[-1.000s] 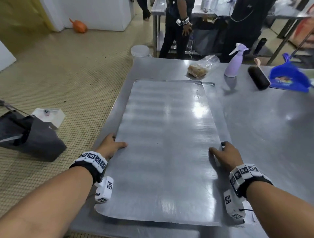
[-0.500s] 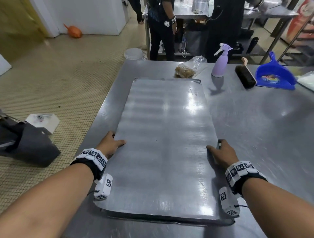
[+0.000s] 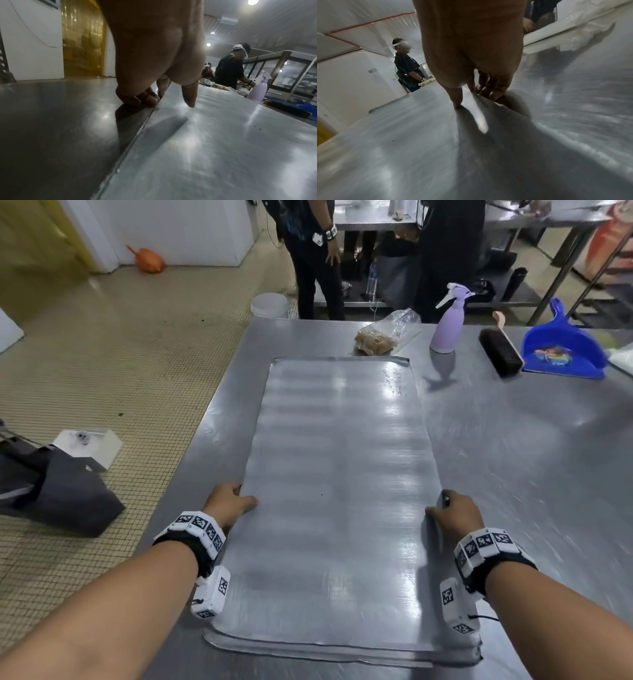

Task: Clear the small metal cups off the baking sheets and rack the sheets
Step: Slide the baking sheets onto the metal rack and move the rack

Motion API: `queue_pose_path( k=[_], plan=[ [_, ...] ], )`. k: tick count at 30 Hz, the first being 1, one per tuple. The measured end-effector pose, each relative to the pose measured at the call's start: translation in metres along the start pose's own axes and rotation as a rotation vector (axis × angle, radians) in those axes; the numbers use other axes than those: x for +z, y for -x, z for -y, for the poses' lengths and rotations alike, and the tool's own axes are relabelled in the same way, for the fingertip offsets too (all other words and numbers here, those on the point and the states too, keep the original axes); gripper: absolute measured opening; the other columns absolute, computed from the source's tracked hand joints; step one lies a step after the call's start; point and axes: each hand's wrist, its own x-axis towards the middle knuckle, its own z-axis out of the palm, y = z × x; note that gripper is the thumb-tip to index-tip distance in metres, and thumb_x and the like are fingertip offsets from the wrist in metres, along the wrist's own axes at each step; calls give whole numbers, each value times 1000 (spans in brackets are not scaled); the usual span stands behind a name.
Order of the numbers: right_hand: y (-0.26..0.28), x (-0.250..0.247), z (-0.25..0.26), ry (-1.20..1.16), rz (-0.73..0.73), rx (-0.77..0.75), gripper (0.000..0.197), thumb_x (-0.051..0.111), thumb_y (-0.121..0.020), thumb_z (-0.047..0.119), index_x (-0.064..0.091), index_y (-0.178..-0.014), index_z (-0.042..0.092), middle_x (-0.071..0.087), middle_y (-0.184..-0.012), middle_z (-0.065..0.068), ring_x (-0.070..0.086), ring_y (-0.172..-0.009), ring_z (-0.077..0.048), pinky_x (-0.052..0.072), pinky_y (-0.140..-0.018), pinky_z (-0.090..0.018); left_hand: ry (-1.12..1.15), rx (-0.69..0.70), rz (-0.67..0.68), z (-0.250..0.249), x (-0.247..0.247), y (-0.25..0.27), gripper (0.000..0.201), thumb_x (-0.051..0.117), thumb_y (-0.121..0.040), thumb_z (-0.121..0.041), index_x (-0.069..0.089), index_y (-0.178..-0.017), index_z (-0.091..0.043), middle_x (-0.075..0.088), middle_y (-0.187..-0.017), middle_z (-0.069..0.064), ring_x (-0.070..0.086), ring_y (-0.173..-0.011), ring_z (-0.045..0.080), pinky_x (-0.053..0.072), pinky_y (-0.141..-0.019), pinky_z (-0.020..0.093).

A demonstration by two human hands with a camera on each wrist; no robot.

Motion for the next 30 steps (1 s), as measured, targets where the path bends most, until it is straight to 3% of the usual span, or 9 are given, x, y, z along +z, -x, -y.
queue_pose_path(
  k=[4, 8, 12, 17, 21, 22, 25, 28, 30],
  plan=[
    [0, -4, -5, -6, 5, -13, 18, 72, -82, 22, 57, -82, 12, 62, -85, -12, 56, -76, -28, 39, -66, -29, 21, -13, 4, 3, 8, 11, 27, 83, -79, -15, 73, -103, -17, 76, -100, 5, 74, -90, 27, 60, -88, 43],
    [-3, -4, -10, -39, 22, -36, 18, 71, -84, 25, 57, -86, 14, 62, -90, -13, 58, -77, -29, 40, -67, -30, 17, -22, -13, 5, 12, 25, 33, 83, -76, -16, 72, -107, -15, 74, -106, 8, 72, -93, 28, 58, -87, 39],
    [-10, -1, -14, -63, 14, -23, 23, 69, -81, 30, 51, -78, 16, 61, -85, -17, 59, -74, -32, 40, -65, -31, 57, -36, -55, 9, 17, 39, 24, 80, -80, -10, 70, -102, -14, 73, -92, 2, 70, -85, 20, 58, -79, 32],
    [-23, -10, -23, -40, 20, -53, 23, 68, -81, 32, 52, -79, 16, 61, -86, -18, 57, -72, -32, 39, -65, -31, 94, -38, -15, 18, 31, 51, 38, 83, -74, -12, 73, -111, -14, 77, -105, 5, 73, -100, 28, 58, -94, 46],
    [-20, -13, -29, -43, -1, -99, 26, 69, -83, 31, 55, -82, 9, 60, -76, -13, 55, -68, -30, 35, -59, -31, -38, -61, -35, 57, 41, 28, 88, 96, -45, -61, 67, -122, -30, 65, -129, 5, 66, -118, 29, 55, -100, 49],
    [-17, -13, -32, -51, -8, -111, 28, 70, -83, 31, 55, -80, 8, 58, -73, -13, 53, -63, -26, 34, -54, -30, -112, -44, -62, 59, 42, 29, 98, 94, -46, -65, 62, -132, -31, 56, -139, 6, 59, -127, 30, 51, -106, 49],
    [-5, -16, -38, -72, -2, -148, 39, 78, -79, 34, 49, -70, 9, 53, -65, -10, 47, -56, -21, 33, -50, -29, -318, -11, -98, 31, 45, 61, 106, 89, -66, -52, 41, -154, -17, 32, -156, 10, 38, -143, 34, 34, -119, 51],
    [6, -13, -50, -58, 11, -159, 51, 80, -69, 56, 49, -68, 15, 54, -69, -8, 50, -60, -23, 39, -52, -31, -391, -7, -94, 27, 47, 69, 103, 85, -74, -53, 33, -158, -21, 28, -157, 12, 31, -147, 37, 29, -121, 52],
    [13, -10, -60, 4, 21, -152, 60, 73, -59, 74, 55, -76, 20, 59, -82, -7, 57, -72, -24, 50, -63, -36, -426, -15, -111, 29, 49, 75, 101, 81, -76, -57, 33, -158, -23, 28, -155, 14, 30, -146, 39, 28, -120, 52]
  ],
)
